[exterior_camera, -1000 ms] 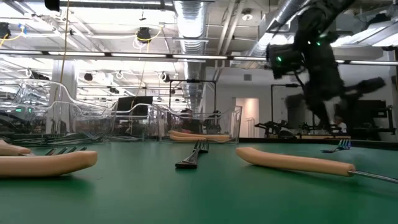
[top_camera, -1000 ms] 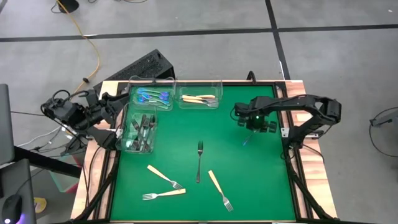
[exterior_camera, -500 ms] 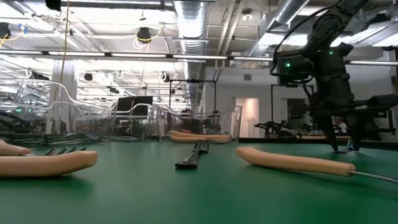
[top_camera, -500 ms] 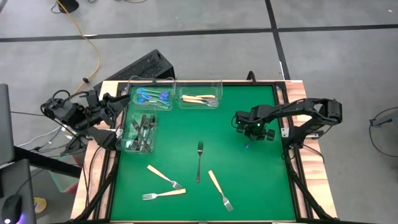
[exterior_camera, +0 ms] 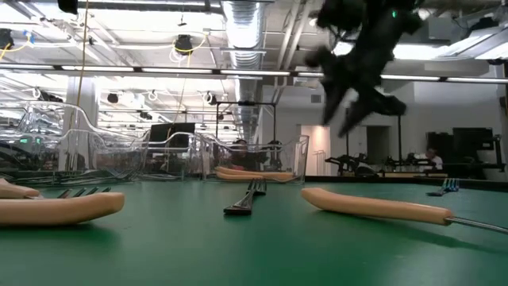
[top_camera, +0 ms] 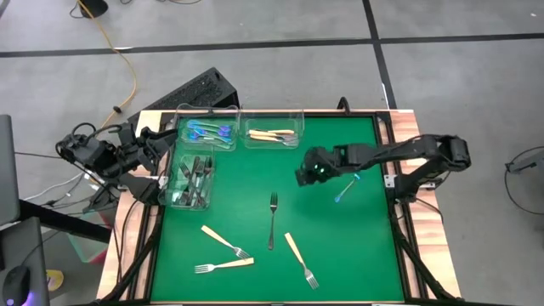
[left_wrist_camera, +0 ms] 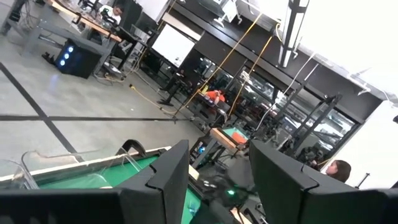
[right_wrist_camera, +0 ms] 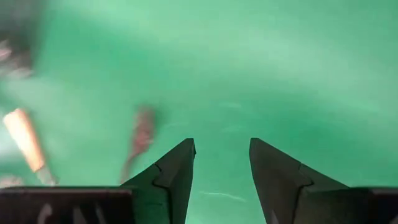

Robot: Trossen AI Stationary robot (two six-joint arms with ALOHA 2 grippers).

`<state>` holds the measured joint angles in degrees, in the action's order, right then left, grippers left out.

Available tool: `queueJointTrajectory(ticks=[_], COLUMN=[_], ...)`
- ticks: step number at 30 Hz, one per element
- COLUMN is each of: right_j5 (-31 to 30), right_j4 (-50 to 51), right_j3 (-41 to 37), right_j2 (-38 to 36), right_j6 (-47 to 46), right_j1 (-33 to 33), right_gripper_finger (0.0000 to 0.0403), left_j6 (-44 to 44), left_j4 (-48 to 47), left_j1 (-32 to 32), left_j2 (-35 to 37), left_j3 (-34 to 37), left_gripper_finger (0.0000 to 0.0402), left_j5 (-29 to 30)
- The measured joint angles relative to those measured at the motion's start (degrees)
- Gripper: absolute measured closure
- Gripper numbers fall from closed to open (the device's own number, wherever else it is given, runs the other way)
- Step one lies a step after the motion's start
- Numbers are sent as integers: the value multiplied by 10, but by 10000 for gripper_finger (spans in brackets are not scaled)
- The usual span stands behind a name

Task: Sort silverware by color (type)
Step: Put the yellow fork into the top right transparent bin

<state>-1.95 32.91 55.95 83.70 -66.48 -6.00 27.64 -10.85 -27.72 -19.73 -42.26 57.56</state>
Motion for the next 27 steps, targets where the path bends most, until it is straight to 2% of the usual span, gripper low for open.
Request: queueJointTrajectory(ticks=[6,13,17,21,24,27], right_j5=[-67,-83,-87,-74,-44,-34], right_j4=[-53,-64,-56,-54,-35,61], right_j3=[23,48,73,118,185,267], right_j2=[0,0,0,35,89,141], right_j6=[37,41,38,53,74,98], right_j1=[118,228,259,272,274,274], right_gripper_finger=[230,230,230,230,230,230], left_j6=[-3,-12,-10,-10,-10,-9], left_j4=[0,-9,-20,-28,-27,-27], left_j1=[0,0,0,0,0,0], left_j2=[0,0,0,0,0,0], left_j3=[0,0,0,0,0,0], left_gripper_finger=[249,249,249,249,249,249], left_j5=[1,1,0,-3,-13,-23])
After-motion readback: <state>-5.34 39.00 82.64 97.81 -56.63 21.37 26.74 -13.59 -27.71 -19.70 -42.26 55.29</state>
